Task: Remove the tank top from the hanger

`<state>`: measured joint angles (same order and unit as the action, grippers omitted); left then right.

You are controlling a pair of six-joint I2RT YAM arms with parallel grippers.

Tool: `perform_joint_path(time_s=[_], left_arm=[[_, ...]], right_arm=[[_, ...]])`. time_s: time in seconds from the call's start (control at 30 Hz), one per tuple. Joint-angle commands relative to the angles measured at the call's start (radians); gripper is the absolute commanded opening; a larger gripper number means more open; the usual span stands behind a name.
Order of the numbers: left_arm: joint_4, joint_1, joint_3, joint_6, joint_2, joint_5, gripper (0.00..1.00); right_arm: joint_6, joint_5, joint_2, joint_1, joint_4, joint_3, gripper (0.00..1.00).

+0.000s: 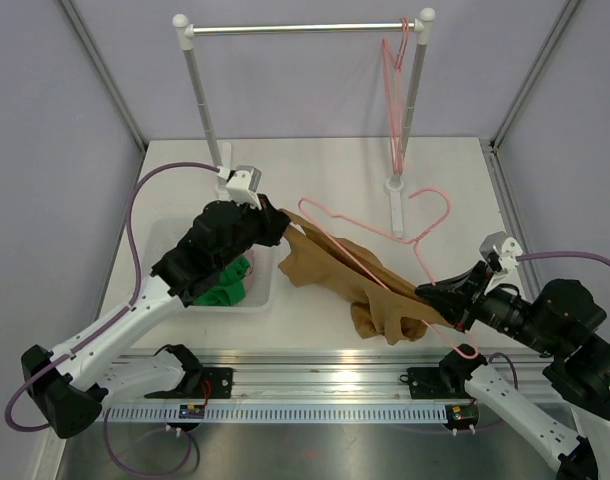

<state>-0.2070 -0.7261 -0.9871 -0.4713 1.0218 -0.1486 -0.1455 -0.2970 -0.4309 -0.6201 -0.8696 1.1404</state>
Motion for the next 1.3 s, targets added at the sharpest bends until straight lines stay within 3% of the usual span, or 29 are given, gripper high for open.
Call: perform_joint_path(time_s=[0.0, 0.1, 0.2, 0.33, 0.47, 0.5, 0.53, 0.63, 0.73, 0.87, 0.97, 1.0, 1.03, 1.07, 1.13, 1.27], left_arm=[[0.165, 0.033, 0.045, 0.051, -0.011, 0.117, 0.08], [0.227, 0.031, 0.070, 0.031, 0.001, 0.172, 0.00], [0.152, 0.031, 0.028, 0.000, 0.046, 0.100, 0.00], [0.155, 0.031, 0.022, 0.000, 0.087, 0.185, 0.00], [0.242, 0.030, 0.059, -0.015, 0.109, 0.292, 0.00], [0.253, 0.022, 0.059, -0.013, 0.122, 0.373, 0.00], [0.261, 0.016, 0.053, 0.002, 0.144, 0.418, 0.00], [0.242, -0.035, 0.025, 0.060, 0.179, 0.521, 0.00], [0.210, -0.085, 0.031, 0.095, 0.201, 0.523, 0.00], [0.227, -0.099, 0.093, 0.079, 0.202, 0.462, 0.00], [0.212, -0.099, 0.126, 0.045, 0.207, 0.343, 0.00], [0.210, -0.099, 0.127, 0.034, 0.216, 0.321, 0.02], [0.184, -0.099, 0.122, 0.028, 0.222, 0.304, 0.10], [0.160, -0.099, 0.107, 0.031, 0.227, 0.290, 0.11], [0.147, -0.102, 0.096, 0.028, 0.230, 0.291, 0.14], [0.117, -0.108, 0.059, 0.026, 0.204, 0.270, 0.26]], right_arm=[[-0.020, -0.020, 0.006, -0.004, -0.002, 0.035, 0.00], [-0.026, -0.051, -0.011, -0.004, 0.026, 0.018, 0.00], [-0.022, -0.038, -0.002, -0.004, 0.047, 0.010, 0.00], [-0.060, 0.036, 0.070, -0.004, 0.202, -0.063, 0.00], [-0.133, 0.047, 0.156, -0.004, 0.645, -0.304, 0.00], [-0.161, 0.035, 0.162, -0.004, 0.729, -0.339, 0.00], [-0.167, 0.029, 0.153, -0.004, 0.912, -0.373, 0.00], [-0.177, 0.041, 0.074, -0.004, 1.117, -0.450, 0.00], [-0.151, 0.087, -0.054, -0.004, 1.352, -0.469, 0.00], [-0.099, 0.272, -0.187, -0.004, 1.492, -0.446, 0.00], [-0.100, 0.327, -0.244, -0.004, 1.378, -0.337, 0.00], [-0.112, 0.338, -0.277, -0.004, 1.286, -0.282, 0.00], [-0.114, 0.344, -0.302, -0.004, 1.045, -0.213, 0.00], [-0.120, 0.366, -0.331, -0.004, 0.918, -0.067, 0.00], [-0.134, 0.406, -0.429, -0.004, 0.629, 0.056, 0.00], [-0.152, 0.542, -0.549, -0.004, 0.396, 0.255, 0.00]])
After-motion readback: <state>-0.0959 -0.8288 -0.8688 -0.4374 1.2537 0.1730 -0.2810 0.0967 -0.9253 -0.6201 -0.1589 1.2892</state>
